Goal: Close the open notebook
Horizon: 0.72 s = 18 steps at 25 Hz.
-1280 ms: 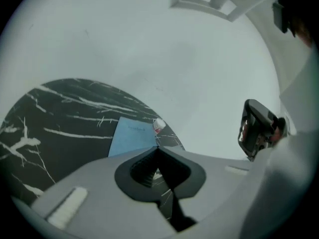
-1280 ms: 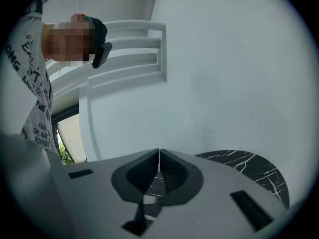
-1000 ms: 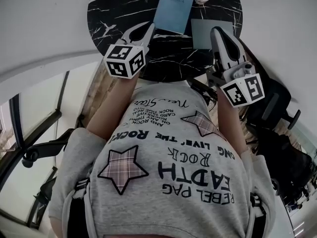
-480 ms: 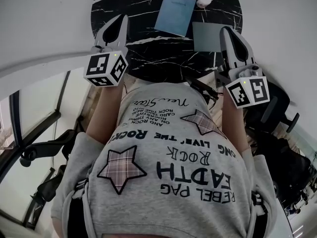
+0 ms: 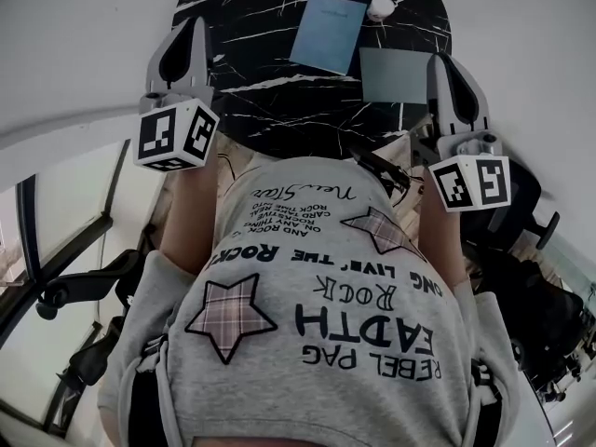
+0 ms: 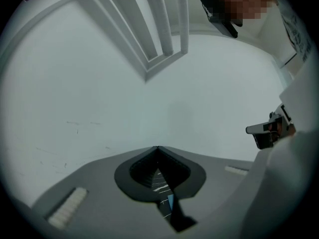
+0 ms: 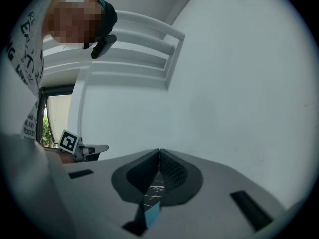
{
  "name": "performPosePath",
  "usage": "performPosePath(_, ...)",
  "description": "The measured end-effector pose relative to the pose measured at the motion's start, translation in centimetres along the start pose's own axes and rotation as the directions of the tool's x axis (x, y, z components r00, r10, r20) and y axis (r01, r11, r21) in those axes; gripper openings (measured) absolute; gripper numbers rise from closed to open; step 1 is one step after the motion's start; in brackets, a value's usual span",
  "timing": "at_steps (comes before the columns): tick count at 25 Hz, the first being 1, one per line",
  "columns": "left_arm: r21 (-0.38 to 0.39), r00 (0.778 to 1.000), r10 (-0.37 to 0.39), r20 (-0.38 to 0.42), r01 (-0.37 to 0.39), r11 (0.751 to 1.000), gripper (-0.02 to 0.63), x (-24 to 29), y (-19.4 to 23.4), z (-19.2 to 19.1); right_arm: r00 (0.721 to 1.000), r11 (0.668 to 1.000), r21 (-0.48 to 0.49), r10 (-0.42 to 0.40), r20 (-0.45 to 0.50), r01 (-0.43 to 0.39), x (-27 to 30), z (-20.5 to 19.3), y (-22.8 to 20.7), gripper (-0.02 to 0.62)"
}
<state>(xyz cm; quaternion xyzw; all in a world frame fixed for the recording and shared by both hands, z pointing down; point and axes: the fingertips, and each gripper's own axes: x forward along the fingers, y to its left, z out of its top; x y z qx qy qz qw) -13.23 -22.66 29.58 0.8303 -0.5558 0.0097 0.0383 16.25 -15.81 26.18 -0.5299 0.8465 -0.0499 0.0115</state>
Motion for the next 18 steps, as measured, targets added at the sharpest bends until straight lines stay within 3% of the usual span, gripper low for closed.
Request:
performPosePath(12,-0.035,0.997,-0.064,-0.036,0.063,0.997,0.009,0.8,-1.4,-1.3,0.998,0.998,0.015,-0.053,0.016,0.053,-1.2,0.4,-0.1,0.012)
performPosePath(18,0.021,0.999,-0.048,-0.016,0.049,0.999,0.009,0.4,-1.6,-0.9,0.999,0.998,0.024,-0.051,0.013,0.051,-1.8,0.2,0.4,0.014)
